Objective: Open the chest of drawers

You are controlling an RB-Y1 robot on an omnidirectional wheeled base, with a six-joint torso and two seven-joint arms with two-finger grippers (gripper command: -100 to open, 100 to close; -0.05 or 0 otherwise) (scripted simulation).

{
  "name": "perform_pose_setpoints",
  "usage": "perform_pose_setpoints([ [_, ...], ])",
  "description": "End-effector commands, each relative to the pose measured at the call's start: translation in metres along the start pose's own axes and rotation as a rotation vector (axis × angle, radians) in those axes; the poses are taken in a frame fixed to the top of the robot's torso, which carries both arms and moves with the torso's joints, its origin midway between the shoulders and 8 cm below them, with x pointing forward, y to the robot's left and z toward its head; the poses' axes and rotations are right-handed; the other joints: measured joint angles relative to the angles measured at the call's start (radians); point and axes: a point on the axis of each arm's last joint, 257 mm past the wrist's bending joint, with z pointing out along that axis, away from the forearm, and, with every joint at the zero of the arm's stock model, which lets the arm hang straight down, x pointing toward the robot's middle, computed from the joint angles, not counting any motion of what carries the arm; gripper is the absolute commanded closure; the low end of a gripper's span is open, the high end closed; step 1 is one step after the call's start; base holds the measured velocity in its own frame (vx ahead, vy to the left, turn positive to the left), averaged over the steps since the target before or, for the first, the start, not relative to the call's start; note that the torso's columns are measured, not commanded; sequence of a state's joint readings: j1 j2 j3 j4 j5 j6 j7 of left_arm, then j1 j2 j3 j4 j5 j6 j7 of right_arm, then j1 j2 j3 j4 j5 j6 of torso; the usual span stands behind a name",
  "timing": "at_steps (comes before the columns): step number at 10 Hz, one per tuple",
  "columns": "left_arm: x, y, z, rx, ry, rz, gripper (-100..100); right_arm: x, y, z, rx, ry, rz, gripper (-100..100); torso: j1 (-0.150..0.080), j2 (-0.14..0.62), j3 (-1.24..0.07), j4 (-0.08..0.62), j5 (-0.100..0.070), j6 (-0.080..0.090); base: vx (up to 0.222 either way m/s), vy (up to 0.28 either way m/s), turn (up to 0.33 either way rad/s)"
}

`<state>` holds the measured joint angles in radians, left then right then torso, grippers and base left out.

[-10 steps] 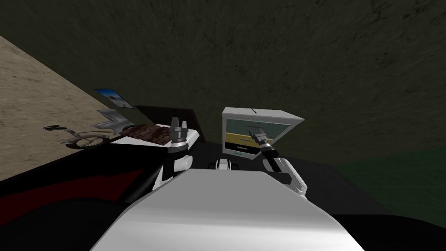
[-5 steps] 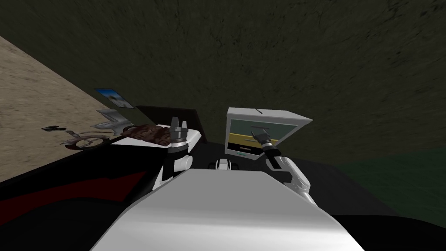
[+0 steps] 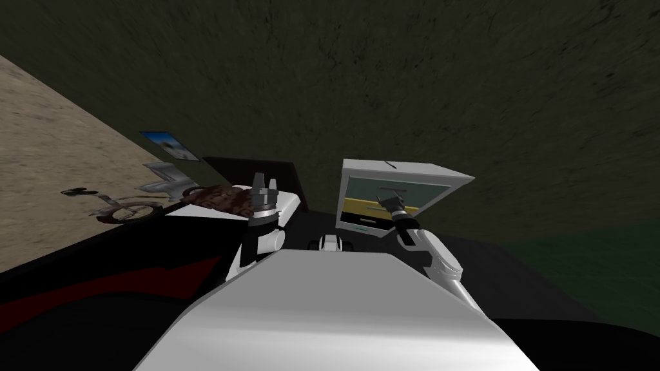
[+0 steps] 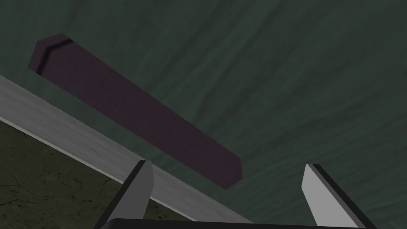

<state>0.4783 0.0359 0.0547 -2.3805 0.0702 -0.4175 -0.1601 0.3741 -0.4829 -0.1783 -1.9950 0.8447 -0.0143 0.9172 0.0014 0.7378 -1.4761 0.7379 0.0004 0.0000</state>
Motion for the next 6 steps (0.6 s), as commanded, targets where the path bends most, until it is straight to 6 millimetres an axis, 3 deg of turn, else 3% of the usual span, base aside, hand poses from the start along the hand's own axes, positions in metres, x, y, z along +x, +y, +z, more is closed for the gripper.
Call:
perform_pose_setpoints([
  [1, 0.000, 0.000, 0.000, 0.000, 0.000, 0.000, 0, 0.020, -0.020, 0.004, 0.030, 0.055, -0.172, -100, 0.000, 0.000, 0.000, 0.000, 0.000, 0.000, 0.027, 0.127, -0.007],
  [6, 0.000, 0.000, 0.000, 0.000, 0.000, 0.000, 0, 0.043, -0.056, 0.010, 0.077, 0.126, -0.431, -100, -0.002, 0.000, 0.000, 0.000, -0.001, 0.000, 0.014, 0.108, -0.006],
])
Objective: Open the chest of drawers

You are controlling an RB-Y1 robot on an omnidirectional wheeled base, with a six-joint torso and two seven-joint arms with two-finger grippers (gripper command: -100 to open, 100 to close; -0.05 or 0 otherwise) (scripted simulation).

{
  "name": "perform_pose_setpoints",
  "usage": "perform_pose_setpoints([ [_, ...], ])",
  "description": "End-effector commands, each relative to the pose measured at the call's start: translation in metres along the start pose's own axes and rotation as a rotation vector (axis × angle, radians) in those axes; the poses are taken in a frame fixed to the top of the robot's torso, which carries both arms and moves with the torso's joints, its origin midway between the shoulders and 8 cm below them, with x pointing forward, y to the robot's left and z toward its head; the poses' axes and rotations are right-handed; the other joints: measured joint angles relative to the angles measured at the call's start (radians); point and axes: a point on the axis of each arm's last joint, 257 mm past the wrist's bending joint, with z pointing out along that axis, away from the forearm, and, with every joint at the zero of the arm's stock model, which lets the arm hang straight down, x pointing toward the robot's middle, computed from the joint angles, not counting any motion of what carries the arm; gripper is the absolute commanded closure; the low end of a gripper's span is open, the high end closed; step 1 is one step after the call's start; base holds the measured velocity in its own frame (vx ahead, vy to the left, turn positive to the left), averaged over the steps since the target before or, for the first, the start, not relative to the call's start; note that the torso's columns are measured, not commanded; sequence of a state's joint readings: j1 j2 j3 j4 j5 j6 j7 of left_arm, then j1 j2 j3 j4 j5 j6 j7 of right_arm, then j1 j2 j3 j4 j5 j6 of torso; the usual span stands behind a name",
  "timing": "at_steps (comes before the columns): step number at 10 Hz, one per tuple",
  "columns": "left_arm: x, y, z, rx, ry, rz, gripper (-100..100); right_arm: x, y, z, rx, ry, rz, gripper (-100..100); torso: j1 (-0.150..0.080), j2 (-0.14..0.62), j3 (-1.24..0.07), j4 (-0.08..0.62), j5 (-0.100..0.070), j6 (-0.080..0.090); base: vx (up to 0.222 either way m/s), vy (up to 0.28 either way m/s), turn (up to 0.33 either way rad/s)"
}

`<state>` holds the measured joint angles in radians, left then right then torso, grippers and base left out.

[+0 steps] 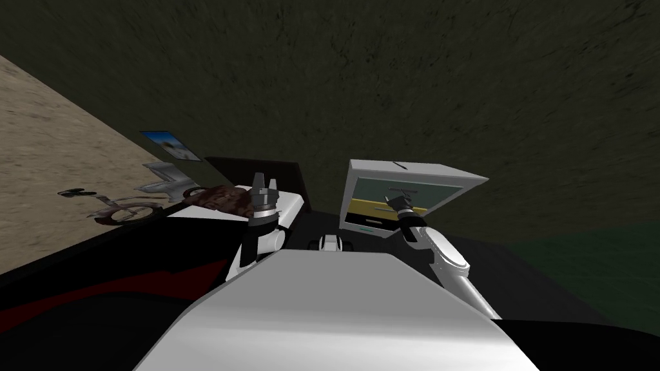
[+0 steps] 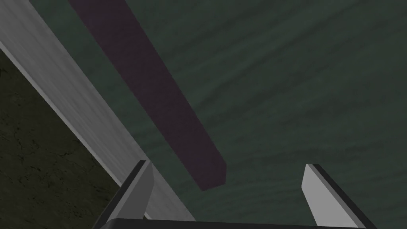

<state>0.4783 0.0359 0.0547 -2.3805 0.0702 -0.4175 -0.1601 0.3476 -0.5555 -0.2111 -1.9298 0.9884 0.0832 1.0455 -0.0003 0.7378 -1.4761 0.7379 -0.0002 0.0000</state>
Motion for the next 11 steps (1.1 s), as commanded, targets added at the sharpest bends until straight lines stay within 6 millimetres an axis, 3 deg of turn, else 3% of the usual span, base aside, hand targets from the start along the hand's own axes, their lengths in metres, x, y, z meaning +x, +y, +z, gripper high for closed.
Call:
perform_pose_setpoints([
  [1, 0.000, 0.000, 0.000, 0.000, 0.000, 0.000, 0, 0.004, -0.006, 0.002, 0.009, 0.012, -0.052, -100, 0.000, -0.001, -0.001, 0.000, 0.000, 0.000, 0.014, 0.039, -0.003],
  [3, 0.000, 0.000, 0.000, 0.000, 0.000, 0.000, 0, 0.011, -0.020, 0.005, 0.013, 0.017, -0.063, -100, -0.002, -0.001, -0.001, 0.000, -0.001, 0.000, 0.073, 0.032, 0.009],
  [4, 0.000, 0.000, 0.000, 0.000, 0.000, 0.000, 0, 0.010, -0.018, 0.004, 0.012, 0.017, -0.063, -100, -0.001, -0.003, -0.002, -0.001, 0.000, 0.000, 0.047, 0.008, 0.002],
  [5, 0.000, 0.000, 0.000, 0.000, 0.000, 0.000, 0, 0.007, -0.010, 0.003, 0.012, 0.016, -0.060, 100, -0.001, 0.000, 0.000, 0.000, 0.000, 0.000, -0.025, -0.020, -0.013],
  [7, 0.000, 0.000, 0.000, 0.000, 0.000, 0.000, 0, 0.006, -0.014, 0.003, 0.019, 0.016, -0.060, 100, -0.003, 0.003, 0.002, -0.001, -0.003, -0.002, -0.063, -0.029, -0.013],
  [8, 0.000, 0.000, 0.000, 0.000, 0.000, 0.000, 0, 0.010, -0.020, 0.002, 0.016, 0.016, -0.071, -100, -0.001, -0.001, 0.000, -0.001, -0.001, -0.001, -0.001, -0.010, -0.043],
  [10, 0.000, 0.000, 0.000, 0.000, 0.000, 0.000, 0, 0.013, -0.030, 0.002, 0.015, 0.015, -0.083, -100, 0.001, -0.004, -0.002, -0.001, 0.000, 0.000, 0.021, -0.014, -0.041],
  [11, 0.000, 0.000, 0.000, 0.000, 0.000, 0.000, 0, 0.014, -0.026, 0.002, 0.017, 0.018, -0.079, -100, 0.001, -0.002, -0.002, -0.001, 0.000, 0.000, 0.012, -0.006, -0.006],
])
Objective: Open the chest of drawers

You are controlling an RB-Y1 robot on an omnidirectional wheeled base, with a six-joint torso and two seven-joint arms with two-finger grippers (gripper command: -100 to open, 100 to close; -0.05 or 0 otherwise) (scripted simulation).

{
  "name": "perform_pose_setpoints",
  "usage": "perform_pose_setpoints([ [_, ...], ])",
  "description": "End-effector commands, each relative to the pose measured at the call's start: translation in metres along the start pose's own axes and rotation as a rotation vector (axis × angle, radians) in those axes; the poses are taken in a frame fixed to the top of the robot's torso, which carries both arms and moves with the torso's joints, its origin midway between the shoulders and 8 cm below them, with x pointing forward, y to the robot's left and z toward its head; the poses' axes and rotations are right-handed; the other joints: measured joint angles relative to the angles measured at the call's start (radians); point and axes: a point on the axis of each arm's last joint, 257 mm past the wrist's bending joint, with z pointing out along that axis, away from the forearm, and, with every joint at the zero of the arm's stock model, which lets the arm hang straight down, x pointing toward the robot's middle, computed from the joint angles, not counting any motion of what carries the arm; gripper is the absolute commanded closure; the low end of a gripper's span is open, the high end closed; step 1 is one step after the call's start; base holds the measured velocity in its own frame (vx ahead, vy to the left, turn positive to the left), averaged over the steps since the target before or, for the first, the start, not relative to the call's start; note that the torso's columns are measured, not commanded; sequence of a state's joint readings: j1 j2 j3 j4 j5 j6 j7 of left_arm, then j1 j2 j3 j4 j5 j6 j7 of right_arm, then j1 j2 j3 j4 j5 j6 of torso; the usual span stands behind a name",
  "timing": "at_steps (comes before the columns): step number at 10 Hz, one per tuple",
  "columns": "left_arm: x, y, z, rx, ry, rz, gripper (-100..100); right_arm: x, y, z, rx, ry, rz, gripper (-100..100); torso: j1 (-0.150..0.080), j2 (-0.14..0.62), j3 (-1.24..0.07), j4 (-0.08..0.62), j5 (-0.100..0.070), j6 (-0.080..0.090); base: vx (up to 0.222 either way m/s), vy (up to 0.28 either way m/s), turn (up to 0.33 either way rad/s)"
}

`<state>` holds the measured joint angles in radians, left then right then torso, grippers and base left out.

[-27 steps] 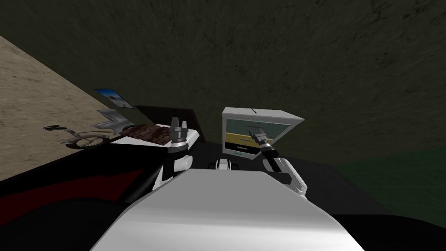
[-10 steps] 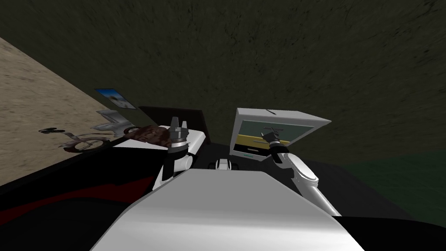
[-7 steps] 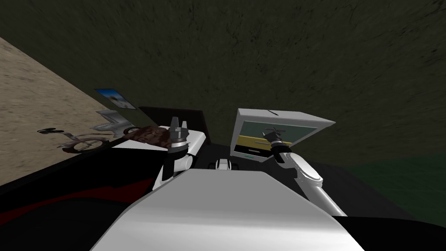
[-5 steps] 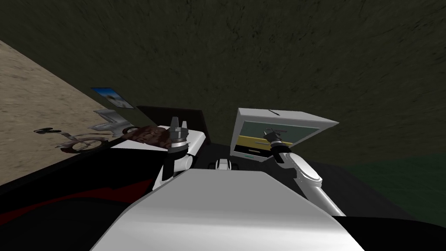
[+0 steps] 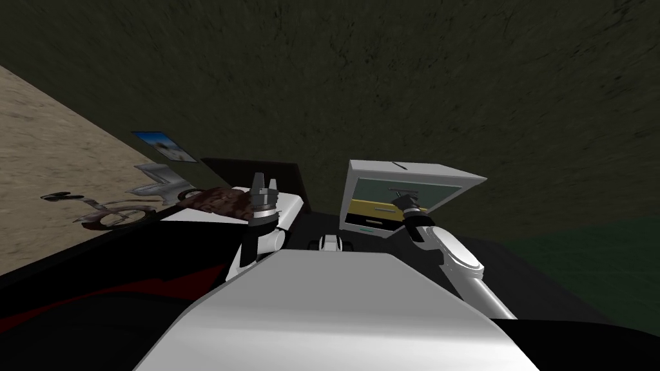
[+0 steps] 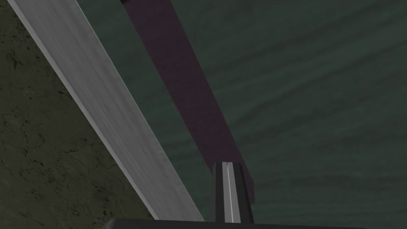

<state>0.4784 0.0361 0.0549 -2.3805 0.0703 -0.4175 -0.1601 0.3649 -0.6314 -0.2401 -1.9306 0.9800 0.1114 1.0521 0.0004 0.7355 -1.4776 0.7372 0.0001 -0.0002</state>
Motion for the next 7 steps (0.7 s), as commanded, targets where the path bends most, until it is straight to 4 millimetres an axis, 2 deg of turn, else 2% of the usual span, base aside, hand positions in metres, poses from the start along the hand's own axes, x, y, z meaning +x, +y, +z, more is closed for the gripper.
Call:
perform_pose_setpoints([
  [1, 0.0000, 0.0000, 0.0000, 0.000, 0.000, 0.000, 0, 0.0045, -0.0078, 0.0015, 0.000, 0.000, 0.000, -100, 0.000, 0.002, 0.001, 0.001, 0.000, 0.000, 0.064, 0.008, 0.011],
  [2, 0.0000, 0.0000, 0.0000, 0.000, 0.000, 0.000, 0, 0.0029, -0.0043, 0.0002, -0.001, 0.000, -0.001, -100, 0.001, 0.001, 0.001, 0.001, 0.000, 0.000, 0.042, 0.004, 0.002],
  [3, 0.0000, 0.0000, 0.0000, 0.000, 0.000, 0.000, 0, 0.0032, -0.0049, 0.0002, 0.000, 0.000, 0.000, 100, 0.000, 0.003, 0.001, 0.001, 0.000, 0.000, 0.007, 0.001, 0.001],
  [7, 0.0001, 0.0000, 0.0001, 0.000, 0.000, 0.000, 0, -0.0055, -0.0075, -0.0031, -0.007, -0.024, 0.003, 100, -0.001, 0.007, 0.005, 0.002, 0.000, 0.000, -0.156, 0.020, -0.059],
])
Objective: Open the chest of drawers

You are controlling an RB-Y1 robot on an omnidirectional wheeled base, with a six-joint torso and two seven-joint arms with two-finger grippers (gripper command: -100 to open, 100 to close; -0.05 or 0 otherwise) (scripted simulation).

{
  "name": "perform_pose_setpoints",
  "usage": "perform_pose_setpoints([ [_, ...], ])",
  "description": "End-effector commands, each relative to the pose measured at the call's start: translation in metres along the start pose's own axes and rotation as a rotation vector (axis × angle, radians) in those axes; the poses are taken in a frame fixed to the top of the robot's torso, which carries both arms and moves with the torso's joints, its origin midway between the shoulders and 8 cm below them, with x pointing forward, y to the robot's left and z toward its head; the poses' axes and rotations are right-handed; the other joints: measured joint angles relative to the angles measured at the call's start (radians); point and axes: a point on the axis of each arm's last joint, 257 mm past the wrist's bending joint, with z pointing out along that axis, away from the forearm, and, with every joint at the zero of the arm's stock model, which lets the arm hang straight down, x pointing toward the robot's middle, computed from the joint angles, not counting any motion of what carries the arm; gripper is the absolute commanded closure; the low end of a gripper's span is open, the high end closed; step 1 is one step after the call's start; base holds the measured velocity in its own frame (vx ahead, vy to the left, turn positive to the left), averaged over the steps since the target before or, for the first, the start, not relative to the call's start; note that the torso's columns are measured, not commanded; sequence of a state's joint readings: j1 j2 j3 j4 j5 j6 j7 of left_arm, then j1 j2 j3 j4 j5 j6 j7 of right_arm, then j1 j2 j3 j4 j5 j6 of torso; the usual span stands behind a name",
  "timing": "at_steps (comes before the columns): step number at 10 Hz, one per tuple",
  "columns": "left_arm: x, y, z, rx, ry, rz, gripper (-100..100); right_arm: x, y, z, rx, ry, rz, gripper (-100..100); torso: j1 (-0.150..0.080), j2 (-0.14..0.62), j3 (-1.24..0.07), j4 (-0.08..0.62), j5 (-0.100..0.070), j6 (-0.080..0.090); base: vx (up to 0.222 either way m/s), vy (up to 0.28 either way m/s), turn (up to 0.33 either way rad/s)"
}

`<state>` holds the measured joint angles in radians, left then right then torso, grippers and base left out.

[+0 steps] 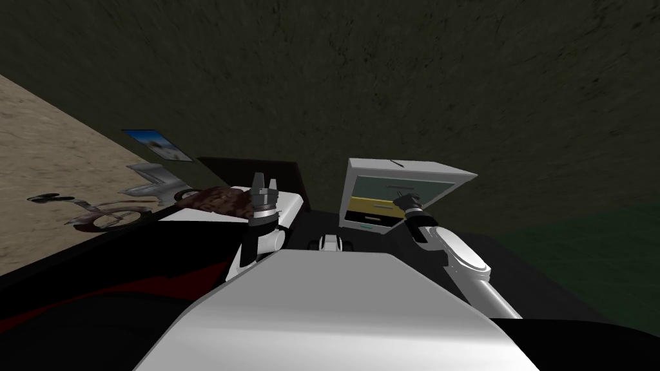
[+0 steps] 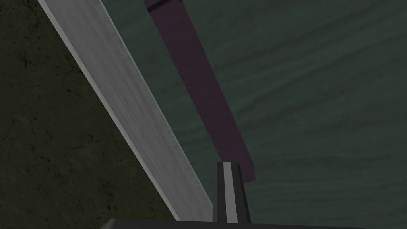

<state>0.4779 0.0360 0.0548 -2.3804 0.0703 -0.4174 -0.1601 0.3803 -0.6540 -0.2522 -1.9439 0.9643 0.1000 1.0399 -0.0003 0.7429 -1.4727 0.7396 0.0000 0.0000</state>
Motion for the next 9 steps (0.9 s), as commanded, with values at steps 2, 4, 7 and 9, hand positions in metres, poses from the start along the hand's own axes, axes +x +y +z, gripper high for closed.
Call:
perform_pose_setpoints([
  [2, 0.000, 0.000, 0.000, 0.000, 0.000, 0.000, 0, -0.007, 0.003, -0.001, -0.005, -0.006, -0.002, -100, 0.000, -0.010, -0.006, -0.003, 0.000, 0.000, -0.023, 0.005, -0.006],
  [4, 0.000, 0.000, 0.000, 0.000, 0.000, 0.000, 0, -0.013, 0.007, -0.002, -0.009, -0.005, -0.003, -100, 0.000, -0.017, -0.011, -0.005, 0.000, -0.001, 0.138, 0.011, 0.008],
  [7, 0.000, 0.000, 0.000, 0.000, 0.000, 0.000, 0, -0.018, 0.011, -0.003, -0.013, -0.007, -0.004, -100, 0.001, -0.005, -0.003, -0.002, 0.000, 0.000, 0.158, 0.025, 0.007],
  [9, 0.000, 0.000, 0.000, 0.000, 0.000, 0.000, 0, -0.017, 0.006, -0.003, -0.013, -0.006, -0.006, -100, 0.000, 0.000, 0.000, 0.000, 0.000, 0.000, 0.088, 0.019, 0.005],
])
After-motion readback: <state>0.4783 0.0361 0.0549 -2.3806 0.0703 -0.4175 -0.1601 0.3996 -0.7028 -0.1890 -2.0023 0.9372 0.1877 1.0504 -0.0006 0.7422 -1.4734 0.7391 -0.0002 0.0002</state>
